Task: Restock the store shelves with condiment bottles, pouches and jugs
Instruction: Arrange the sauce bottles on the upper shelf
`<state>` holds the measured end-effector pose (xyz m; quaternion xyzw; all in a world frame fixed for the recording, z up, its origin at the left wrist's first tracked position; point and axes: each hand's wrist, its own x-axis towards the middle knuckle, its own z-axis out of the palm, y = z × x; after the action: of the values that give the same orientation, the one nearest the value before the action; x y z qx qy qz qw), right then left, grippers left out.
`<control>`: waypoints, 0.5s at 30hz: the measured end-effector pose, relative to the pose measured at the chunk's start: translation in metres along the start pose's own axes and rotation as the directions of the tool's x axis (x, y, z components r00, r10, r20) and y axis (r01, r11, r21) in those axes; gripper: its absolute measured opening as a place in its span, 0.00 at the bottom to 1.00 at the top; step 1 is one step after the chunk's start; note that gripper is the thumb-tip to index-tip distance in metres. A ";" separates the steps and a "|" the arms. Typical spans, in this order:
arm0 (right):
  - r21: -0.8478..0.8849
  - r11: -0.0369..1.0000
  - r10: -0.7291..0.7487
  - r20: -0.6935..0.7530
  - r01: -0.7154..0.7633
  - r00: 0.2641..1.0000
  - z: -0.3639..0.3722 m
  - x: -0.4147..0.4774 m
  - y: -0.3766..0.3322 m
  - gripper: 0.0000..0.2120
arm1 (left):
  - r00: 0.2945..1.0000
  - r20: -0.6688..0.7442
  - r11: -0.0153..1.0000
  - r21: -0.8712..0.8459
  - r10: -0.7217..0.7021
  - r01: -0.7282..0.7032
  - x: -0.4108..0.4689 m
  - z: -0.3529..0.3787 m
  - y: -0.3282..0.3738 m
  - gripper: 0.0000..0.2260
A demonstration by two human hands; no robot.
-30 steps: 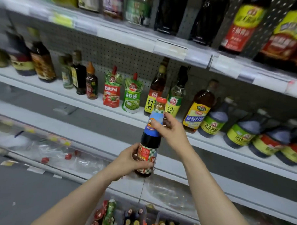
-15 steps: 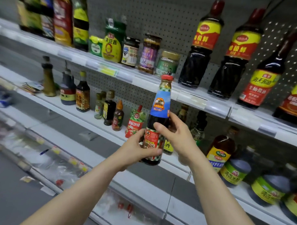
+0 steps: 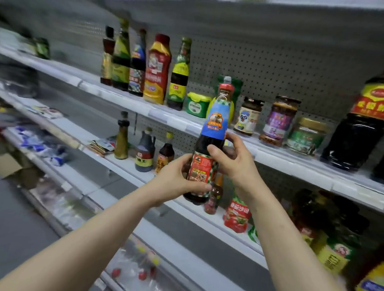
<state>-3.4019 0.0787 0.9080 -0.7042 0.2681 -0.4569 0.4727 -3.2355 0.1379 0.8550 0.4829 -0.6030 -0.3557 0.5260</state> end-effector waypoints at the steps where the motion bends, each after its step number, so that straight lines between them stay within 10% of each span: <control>1: 0.017 1.000 -0.001 0.005 0.001 1.000 0.016 0.011 0.000 0.22 | 1.000 -0.017 1.000 0.013 -0.002 0.002 0.002 -0.019 0.000 0.33; 15: 0.128 0.992 -0.014 0.108 0.000 0.994 0.182 0.162 0.016 0.23 | 0.981 -0.196 0.996 0.085 0.006 0.011 0.046 -0.214 -0.032 0.30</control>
<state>-3.1665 0.0181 0.9318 -0.6973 0.2095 -0.4359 0.5290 -3.0187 0.1023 0.8797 0.5384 -0.5623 -0.2808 0.5614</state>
